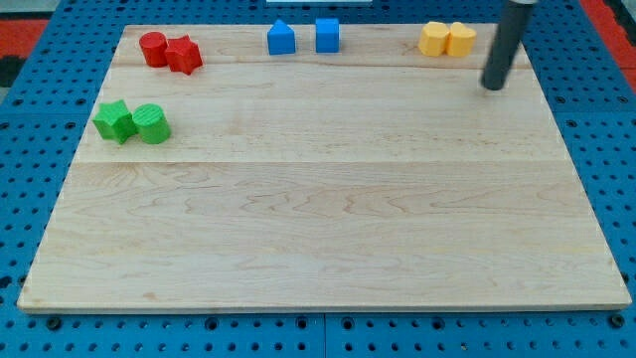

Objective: Touch both yellow blocks with your arm

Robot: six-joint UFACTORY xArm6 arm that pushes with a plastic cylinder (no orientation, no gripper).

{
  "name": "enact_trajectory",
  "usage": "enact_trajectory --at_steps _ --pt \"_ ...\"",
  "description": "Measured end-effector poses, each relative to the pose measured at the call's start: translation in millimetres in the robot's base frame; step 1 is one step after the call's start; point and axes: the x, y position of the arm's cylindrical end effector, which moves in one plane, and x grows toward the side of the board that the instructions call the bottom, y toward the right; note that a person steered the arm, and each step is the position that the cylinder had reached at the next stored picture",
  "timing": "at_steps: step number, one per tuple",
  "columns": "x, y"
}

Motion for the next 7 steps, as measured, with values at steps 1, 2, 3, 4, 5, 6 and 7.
enact_trajectory --at_steps 1,2,3,4,5,6,7 --pt "0 16" --pt "-31 48" --pt "-95 78" --pt "-123 70" --pt "-123 1" --pt "-123 -58" --pt "-123 -88"
